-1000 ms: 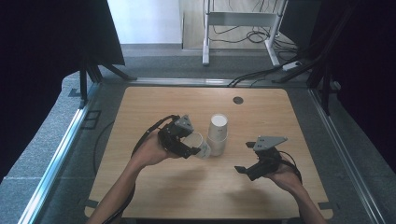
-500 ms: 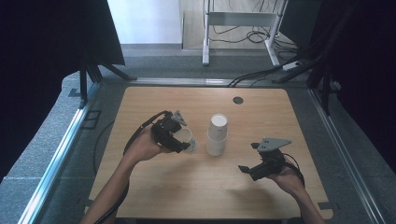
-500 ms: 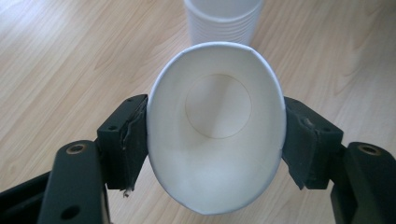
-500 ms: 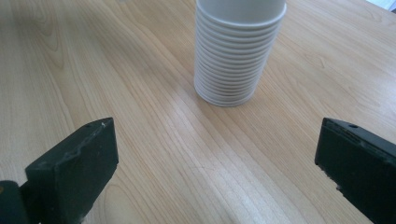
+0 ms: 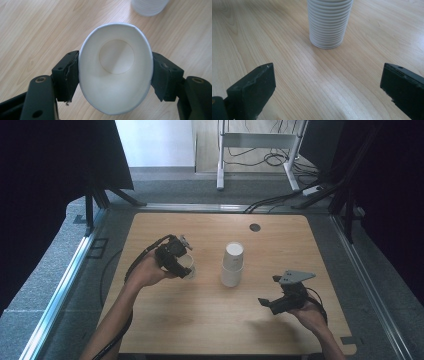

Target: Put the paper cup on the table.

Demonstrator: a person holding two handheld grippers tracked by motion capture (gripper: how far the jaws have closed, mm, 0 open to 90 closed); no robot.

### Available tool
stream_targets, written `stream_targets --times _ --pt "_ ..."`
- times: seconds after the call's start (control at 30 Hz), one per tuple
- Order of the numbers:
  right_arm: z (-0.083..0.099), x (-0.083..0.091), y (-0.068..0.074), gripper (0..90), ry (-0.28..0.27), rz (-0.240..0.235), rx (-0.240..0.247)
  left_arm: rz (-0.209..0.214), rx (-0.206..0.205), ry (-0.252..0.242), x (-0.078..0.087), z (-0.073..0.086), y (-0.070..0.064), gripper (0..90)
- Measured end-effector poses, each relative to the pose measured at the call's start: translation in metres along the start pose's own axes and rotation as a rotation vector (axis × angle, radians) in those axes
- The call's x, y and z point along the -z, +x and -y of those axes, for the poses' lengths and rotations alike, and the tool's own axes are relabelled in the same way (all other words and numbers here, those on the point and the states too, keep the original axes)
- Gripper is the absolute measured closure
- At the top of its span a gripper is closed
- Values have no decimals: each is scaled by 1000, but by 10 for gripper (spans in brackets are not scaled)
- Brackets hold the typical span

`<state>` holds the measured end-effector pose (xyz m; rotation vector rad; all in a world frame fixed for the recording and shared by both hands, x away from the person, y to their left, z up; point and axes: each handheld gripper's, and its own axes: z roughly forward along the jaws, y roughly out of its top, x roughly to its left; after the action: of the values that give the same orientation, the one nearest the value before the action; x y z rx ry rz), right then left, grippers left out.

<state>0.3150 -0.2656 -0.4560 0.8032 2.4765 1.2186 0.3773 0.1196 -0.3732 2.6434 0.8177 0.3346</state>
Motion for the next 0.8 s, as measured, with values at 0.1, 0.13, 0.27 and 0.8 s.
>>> stream_targets --times 0.1,0.13,0.27,0.8 --pt "3 0 -1 3 7 3 -6 -25 4 41 -5 0 3 301" --pt "4 0 -1 4 8 4 -8 -26 12 45 -7 1 4 301" --pt "8 -1 -2 8 15 6 -17 -37 20 86 -15 0 8 301" --pt "18 -5 -4 15 44 5 -28 -36 55 183 -48 -4 16 289"
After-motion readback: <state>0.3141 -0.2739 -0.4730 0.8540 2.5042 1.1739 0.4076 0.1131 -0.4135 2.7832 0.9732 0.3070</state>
